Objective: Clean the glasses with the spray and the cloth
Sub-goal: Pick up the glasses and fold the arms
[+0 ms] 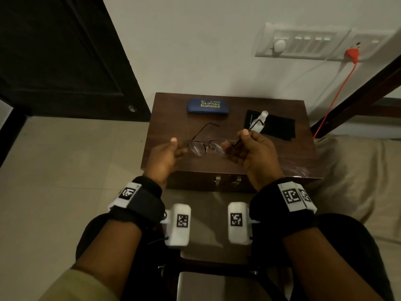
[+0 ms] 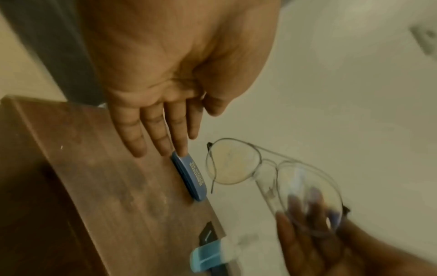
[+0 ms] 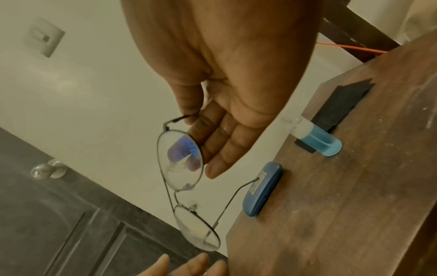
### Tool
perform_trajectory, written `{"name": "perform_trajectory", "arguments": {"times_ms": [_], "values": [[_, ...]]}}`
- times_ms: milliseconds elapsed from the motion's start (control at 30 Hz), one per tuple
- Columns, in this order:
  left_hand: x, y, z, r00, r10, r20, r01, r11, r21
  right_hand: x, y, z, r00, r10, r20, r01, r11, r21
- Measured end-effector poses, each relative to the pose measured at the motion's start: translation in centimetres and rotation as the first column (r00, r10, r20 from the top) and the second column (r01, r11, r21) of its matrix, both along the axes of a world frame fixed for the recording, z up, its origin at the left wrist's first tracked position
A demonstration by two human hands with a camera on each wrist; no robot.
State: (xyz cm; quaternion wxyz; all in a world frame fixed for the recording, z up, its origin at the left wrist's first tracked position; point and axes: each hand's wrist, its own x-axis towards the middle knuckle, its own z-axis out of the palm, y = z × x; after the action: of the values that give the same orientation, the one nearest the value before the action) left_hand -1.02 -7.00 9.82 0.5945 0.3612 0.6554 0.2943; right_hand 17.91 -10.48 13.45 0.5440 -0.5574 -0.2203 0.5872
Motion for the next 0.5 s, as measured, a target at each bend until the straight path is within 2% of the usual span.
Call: {"name": "perform_trajectory", "arguments": {"times_ms": [67,133,233,300,400,500], "values": [[0.1,0.6,0.3,0.971,0.062,0.231,-0.023,0.986,-0.166,0.2,0.2,-0.4,0.999,-0.008,-0.033,0.009,1.000,0.003],[0.4,1.1,0.6,0.943,0.088,0.319,-0.016,0.975,-0.222,0.4,0.3,-0.9,0.998,-0.014,-0.067,0.014,1.000,0.005],[0.6,1.9,0.4,0.946,0.104,0.307,-0.041,0.978,-0.206,0.8,0.8,-1.7,0.999,-0.036,-0.029,0.035,0.998,-0.043],[0.6,2.5,0.1,0.954,0.120,0.276,-0.075,0.983,-0.169,1.0,1.5,-2.3,0.992,-0.015,0.129,0.031,0.992,-0.120],[0.3,3.1,-0.5,0.957,0.151,0.248,-0.122,0.984,-0.126,1.4,2.7,-3.4,0.922,0.099,0.375,-0.021,0.978,-0.206],[0.3,3.5,-1.5,0.965,0.167,0.203,-0.148,0.984,-0.104,1.6,4.1,-4.7,0.867,0.204,0.455,-0.082,0.958,-0.274]]}}
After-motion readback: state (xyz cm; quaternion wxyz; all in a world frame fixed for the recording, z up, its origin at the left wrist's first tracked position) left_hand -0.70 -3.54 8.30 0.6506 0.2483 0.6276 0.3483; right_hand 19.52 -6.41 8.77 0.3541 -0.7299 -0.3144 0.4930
